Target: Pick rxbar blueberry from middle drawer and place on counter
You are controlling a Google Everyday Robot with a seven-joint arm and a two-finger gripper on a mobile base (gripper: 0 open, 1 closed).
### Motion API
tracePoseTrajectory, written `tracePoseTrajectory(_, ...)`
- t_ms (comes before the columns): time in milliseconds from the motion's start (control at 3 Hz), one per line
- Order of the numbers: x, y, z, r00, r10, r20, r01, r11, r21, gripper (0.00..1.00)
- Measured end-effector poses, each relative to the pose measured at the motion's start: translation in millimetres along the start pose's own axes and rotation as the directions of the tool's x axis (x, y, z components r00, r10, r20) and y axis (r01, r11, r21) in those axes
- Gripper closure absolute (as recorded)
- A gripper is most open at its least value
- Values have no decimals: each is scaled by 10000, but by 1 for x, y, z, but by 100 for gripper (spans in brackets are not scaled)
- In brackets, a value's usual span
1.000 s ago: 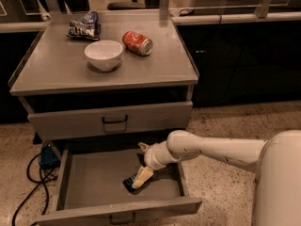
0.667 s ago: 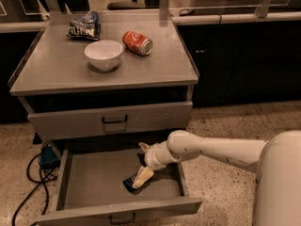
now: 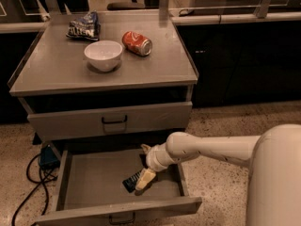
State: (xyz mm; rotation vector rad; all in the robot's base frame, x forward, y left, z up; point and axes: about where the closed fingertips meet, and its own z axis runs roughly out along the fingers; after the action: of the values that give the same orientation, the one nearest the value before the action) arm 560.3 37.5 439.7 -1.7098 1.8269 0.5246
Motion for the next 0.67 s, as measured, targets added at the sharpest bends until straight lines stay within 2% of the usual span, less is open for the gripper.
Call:
tracePoseTrajectory(333, 0, 0, 0, 10000, 0, 2, 0, 10000, -3, 0)
tracePoseTrajectory(667, 29, 3, 22, 9981, 124, -606, -122, 9999, 37, 0)
